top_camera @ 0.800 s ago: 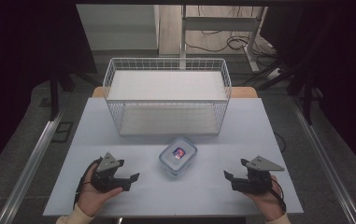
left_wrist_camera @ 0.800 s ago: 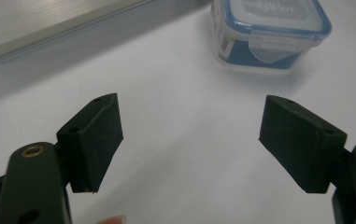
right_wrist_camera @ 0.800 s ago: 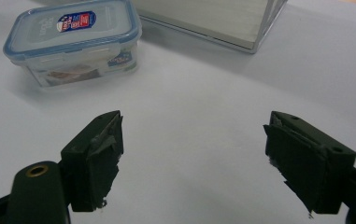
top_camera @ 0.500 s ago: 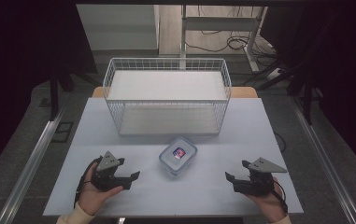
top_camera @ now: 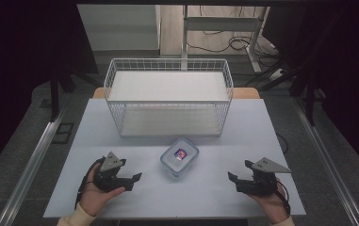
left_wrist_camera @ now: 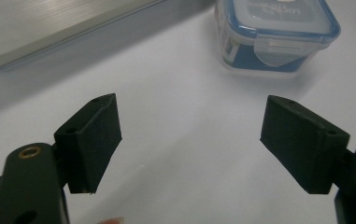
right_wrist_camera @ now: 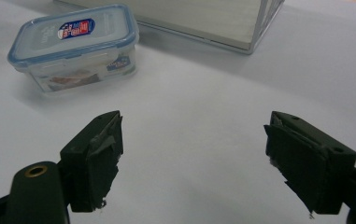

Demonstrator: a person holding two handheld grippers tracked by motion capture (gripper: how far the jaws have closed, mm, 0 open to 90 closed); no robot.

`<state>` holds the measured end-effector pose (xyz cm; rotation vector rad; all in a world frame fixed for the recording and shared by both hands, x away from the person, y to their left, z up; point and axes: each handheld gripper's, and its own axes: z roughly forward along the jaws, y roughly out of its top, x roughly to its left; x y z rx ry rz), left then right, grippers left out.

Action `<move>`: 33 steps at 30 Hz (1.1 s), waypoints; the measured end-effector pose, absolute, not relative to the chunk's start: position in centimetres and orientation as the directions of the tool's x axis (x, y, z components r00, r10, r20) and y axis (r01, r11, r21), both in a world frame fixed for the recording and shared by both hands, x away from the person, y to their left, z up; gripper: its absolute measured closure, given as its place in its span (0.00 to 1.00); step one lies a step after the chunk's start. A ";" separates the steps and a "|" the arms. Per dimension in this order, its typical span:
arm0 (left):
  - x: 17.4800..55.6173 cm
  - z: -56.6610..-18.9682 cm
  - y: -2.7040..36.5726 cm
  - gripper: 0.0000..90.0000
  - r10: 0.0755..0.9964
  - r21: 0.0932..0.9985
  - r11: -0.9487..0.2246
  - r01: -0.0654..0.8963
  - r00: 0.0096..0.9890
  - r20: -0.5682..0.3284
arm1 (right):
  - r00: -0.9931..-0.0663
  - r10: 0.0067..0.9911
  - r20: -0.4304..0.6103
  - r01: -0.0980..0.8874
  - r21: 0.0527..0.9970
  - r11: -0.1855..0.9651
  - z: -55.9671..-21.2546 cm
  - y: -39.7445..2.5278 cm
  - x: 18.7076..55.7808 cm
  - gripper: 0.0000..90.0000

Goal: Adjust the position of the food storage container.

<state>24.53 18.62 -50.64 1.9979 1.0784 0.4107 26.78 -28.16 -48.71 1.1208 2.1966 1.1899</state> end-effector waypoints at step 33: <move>27.3 -47.2 17.8 0.29 0.778 0.804 -0.290 0.519 0.617 -0.118 | -0.592 0.806 0.020 0.474 0.817 0.329 -48.9 -28.4 26.6 0.22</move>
